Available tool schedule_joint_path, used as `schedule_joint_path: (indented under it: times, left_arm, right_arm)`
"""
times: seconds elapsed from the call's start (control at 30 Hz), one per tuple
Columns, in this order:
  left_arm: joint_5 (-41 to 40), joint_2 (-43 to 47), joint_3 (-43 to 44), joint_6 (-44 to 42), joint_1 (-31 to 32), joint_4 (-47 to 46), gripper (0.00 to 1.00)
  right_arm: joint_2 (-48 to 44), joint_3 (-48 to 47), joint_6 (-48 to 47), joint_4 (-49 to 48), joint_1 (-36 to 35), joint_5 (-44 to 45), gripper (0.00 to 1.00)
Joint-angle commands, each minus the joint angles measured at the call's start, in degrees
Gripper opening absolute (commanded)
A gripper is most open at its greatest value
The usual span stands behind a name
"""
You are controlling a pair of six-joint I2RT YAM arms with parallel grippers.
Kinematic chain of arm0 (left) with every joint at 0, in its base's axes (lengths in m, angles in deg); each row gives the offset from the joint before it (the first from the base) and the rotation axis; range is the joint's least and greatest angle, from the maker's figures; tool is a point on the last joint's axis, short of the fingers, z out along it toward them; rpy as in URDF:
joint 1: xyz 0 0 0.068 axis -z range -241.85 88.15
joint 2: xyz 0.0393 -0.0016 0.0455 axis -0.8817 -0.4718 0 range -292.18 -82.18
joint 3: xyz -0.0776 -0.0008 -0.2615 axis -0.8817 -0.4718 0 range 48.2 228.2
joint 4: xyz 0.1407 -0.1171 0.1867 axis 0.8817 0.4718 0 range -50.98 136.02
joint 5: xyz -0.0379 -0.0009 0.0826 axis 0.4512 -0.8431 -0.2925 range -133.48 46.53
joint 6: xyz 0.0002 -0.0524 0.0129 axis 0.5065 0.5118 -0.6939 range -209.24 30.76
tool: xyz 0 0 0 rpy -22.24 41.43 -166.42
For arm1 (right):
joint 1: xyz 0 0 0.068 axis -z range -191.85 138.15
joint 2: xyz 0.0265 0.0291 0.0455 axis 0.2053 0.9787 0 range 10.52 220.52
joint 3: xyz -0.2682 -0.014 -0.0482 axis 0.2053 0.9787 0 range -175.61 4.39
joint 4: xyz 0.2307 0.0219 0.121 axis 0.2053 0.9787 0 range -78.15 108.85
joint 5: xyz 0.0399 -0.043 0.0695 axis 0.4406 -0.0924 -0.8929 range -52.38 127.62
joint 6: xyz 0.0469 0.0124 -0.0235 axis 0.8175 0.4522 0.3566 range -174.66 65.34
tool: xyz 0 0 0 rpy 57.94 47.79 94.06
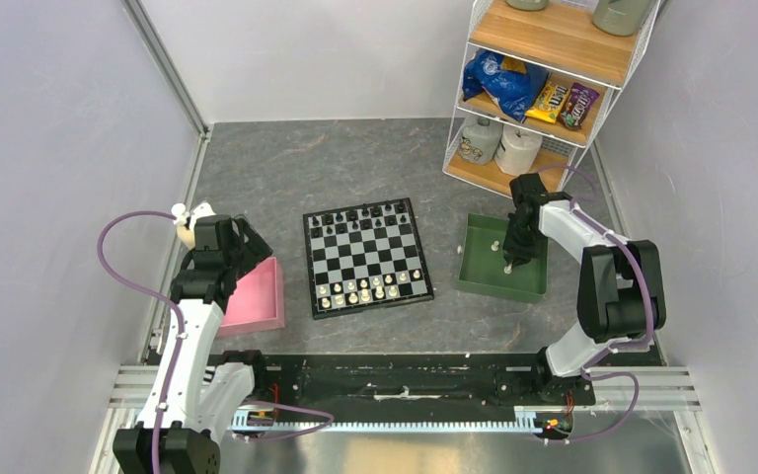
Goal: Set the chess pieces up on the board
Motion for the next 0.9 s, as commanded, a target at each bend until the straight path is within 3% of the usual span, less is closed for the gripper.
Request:
schedule_joint_path:
  times: [0.0, 0.17, 0.53, 0.87]
  left_arm:
    - [0.37, 0.09, 1.24, -1.15, -0.19, -1.77, 0.89]
    - [0.46, 0.14, 1.25, -1.11, -0.19, -1.77, 0.89]
    - [0.55, 0.42, 1.24, -1.07, -0.22, -1.77, 0.89]
    - [0.72, 0.48, 1.16, -1.02, -0.26, -1.77, 0.89]
  right_arm:
    - [-3.31, 0.41, -0.46, -0.47, 0.26, -1.39, 0.17]
    - [-4.5, 0.7, -0.28, -0.26, 0.26, -2.7, 0.1]
    - [-11.33, -2.06, 1.25, 3.1, -1.62, -5.66, 0.07]
    - [-15.2, -7.87, 6.63, 6.76, -16.5, -3.87, 0.03]
